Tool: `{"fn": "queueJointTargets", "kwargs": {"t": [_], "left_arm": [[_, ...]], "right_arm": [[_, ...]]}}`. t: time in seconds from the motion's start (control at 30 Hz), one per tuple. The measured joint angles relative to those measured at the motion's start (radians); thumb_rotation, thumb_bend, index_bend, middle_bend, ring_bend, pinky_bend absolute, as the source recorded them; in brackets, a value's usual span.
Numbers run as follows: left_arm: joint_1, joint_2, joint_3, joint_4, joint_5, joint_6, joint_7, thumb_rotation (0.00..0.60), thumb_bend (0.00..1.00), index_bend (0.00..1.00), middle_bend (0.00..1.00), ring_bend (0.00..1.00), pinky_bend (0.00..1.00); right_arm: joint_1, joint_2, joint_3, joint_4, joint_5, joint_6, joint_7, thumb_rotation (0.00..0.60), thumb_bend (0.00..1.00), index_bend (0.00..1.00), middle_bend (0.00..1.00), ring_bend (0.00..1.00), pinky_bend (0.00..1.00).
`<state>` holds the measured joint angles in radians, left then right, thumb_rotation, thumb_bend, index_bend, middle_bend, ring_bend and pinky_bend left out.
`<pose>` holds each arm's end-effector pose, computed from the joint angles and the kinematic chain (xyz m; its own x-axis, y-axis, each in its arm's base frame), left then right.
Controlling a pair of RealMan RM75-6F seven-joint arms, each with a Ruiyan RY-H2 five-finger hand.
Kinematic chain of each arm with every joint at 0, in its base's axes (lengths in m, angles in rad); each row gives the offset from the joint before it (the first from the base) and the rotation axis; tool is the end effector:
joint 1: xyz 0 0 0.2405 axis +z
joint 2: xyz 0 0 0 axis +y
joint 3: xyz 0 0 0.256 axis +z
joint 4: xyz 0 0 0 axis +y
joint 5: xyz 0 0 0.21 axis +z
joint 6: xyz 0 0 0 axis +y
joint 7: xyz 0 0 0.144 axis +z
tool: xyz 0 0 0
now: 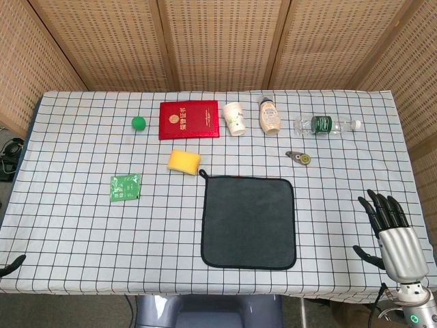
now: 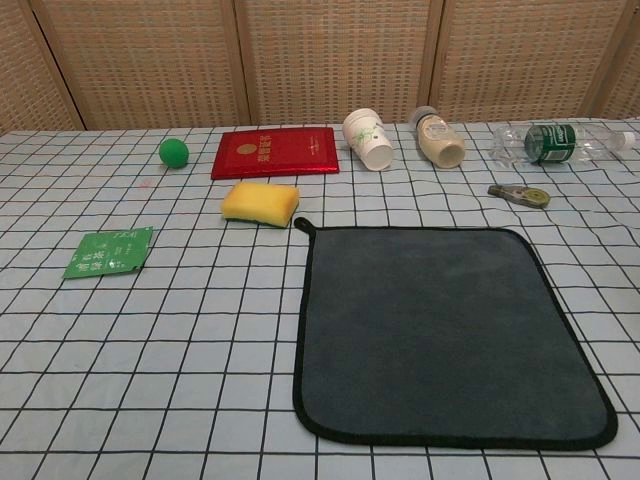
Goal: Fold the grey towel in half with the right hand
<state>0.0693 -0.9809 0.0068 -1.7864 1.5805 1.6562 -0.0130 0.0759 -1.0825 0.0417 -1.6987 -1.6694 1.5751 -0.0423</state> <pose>-0.2934 0.1221 0.1976 0.3563 -0.0540 0.9328 0.9338 0.0555 -0.3534 -0.2714 -0.1728 0.1651 0.3858 0.0795 0.9191 -0.9032 -0.1706 0.3939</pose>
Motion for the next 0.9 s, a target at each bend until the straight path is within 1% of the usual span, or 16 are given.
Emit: {"fn": "queueJointTargets", "kwargs": {"t": [0.27,0.37,0.43,0.57,0.7,0.77,0.8,0.83,0.9], "left_arm": [[-0.003,0.000,0.003,0.001,0.007,-0.008,-0.008,0.600,0.00,0.00,0.00,0.00,0.00],[-0.007,-0.001,0.002,0.002,0.003,-0.019,-0.009,0.600,0.00,0.00,0.00,0.00,0.00],[-0.011,-0.002,0.001,0.004,-0.003,-0.028,-0.010,0.600,0.00,0.00,0.00,0.00,0.00],[-0.020,-0.003,-0.005,0.005,-0.022,-0.047,-0.008,0.600,0.00,0.00,0.00,0.00,0.00],[-0.031,-0.006,-0.014,0.006,-0.053,-0.073,-0.005,0.600,0.00,0.00,0.00,0.00,0.00],[-0.038,-0.008,-0.019,0.008,-0.071,-0.089,-0.002,0.600,0.00,0.00,0.00,0.00,0.00],[-0.040,-0.009,-0.021,0.009,-0.078,-0.095,-0.001,0.600,0.00,0.00,0.00,0.00,0.00],[-0.043,-0.010,-0.024,0.010,-0.087,-0.103,0.000,0.600,0.00,0.00,0.00,0.00,0.00],[-0.048,-0.012,-0.028,0.012,-0.100,-0.112,0.001,0.600,0.00,0.00,0.00,0.00,0.00]], "right_arm": [[0.005,0.000,-0.013,0.001,-0.009,-0.022,-0.006,0.600,0.00,0.07,0.00,0.00,0.00],[0.020,-0.006,-0.027,0.008,-0.026,-0.061,-0.018,0.600,0.00,0.08,0.00,0.00,0.00],[0.037,-0.009,-0.037,0.013,-0.040,-0.098,-0.023,0.600,0.00,0.11,0.00,0.00,0.00],[0.106,-0.017,-0.056,0.024,-0.083,-0.218,-0.014,0.600,0.00,0.19,0.00,0.00,0.00],[0.225,-0.036,-0.075,0.034,-0.157,-0.369,0.022,0.600,0.00,0.26,0.00,0.00,0.00],[0.277,-0.050,-0.081,0.034,-0.183,-0.428,0.042,0.600,0.03,0.29,0.00,0.00,0.00],[0.309,-0.060,-0.083,0.033,-0.193,-0.466,0.054,0.600,0.07,0.30,0.00,0.00,0.00],[0.330,-0.069,-0.083,0.032,-0.197,-0.492,0.060,0.600,0.10,0.32,0.00,0.00,0.00],[0.373,-0.095,-0.081,0.030,-0.199,-0.551,0.069,0.600,0.14,0.35,0.00,0.00,0.00]]}}
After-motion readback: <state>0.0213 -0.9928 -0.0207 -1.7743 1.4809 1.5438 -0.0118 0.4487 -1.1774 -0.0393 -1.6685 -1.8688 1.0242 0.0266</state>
